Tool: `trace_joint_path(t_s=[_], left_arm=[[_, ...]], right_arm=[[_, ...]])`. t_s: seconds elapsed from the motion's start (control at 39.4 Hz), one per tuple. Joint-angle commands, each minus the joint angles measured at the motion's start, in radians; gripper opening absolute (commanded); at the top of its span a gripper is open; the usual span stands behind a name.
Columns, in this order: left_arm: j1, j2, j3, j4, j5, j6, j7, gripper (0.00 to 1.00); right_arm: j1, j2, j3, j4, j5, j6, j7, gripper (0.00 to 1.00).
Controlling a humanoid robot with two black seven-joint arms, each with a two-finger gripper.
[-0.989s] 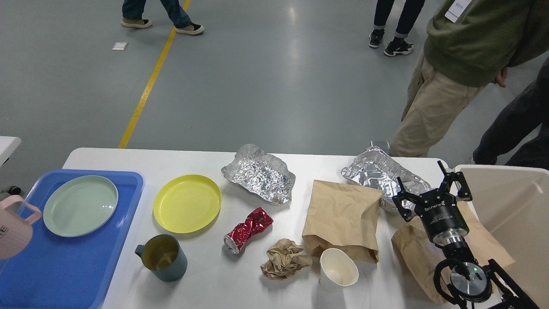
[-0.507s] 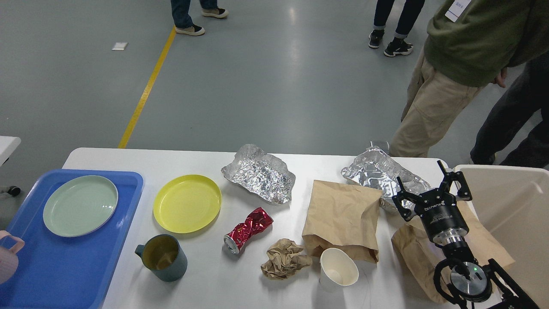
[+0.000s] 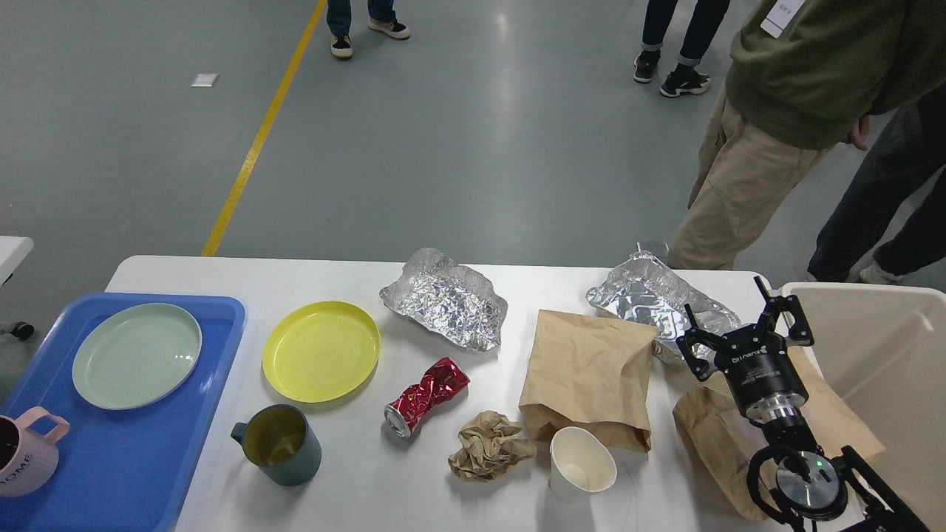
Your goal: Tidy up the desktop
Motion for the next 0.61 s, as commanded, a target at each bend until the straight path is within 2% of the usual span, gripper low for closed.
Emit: trace_joint_path(t_s=[0.0,0.05,0.13,0.25,0.3,0.33,0.36,0.41,0.46,0.51,0.58], left_arm=[[0.001,0.002,0.001,-0.001,0.001,0.002,0.003,0.0],[0.004,-0.003,0.001,-0.001,0.0,0.005,0.004,0.01],[0.019,-0.003,-0.002,-0.004,-0.002,0.017,0.004,0.07],[0.056,-0.003,-0.045,-0.006,-0.031,0.061,0.01,0.22],[0.061,0.0,-0.051,-0.006,-0.035,0.074,0.012,0.32],[0.062,0.002,-0.051,-0.006,-0.037,0.077,0.013,0.46],[0.062,0.002,-0.051,-0.006,-0.039,0.077,0.012,0.53],[0.062,0.003,-0.051,-0.006,-0.049,0.078,0.01,0.66],[0.064,0.006,-0.051,-0.007,-0.068,0.077,0.01,0.75],[0.067,0.008,-0.049,-0.01,-0.11,0.065,0.007,0.95],[0.064,0.009,-0.046,-0.009,-0.135,0.061,0.007,0.96]], right_arm=[[-0.001,0.001,0.0,0.0,0.0,0.0,0.0,1.0],[-0.001,-0.001,0.0,0.0,0.0,0.0,0.0,1.0],[-0.001,-0.001,0.0,0.0,0.0,0.0,0.0,1.0],[0.001,0.001,0.0,0.0,0.0,0.0,0.0,1.0],[-0.001,0.001,0.0,0.0,0.0,0.0,0.0,1.0],[0.001,-0.001,0.0,0.0,0.0,0.0,0.0,1.0],[-0.001,0.001,0.0,0.0,0.0,0.0,0.0,1.0],[-0.001,-0.001,0.0,0.0,0.0,0.0,0.0,1.0],[0.001,0.001,0.0,0.0,0.0,0.0,0.0,1.0],[-0.001,-0.001,0.0,0.002,0.0,0.0,0.0,1.0],[-0.001,0.001,0.0,0.0,0.0,0.0,0.0,1.0]])
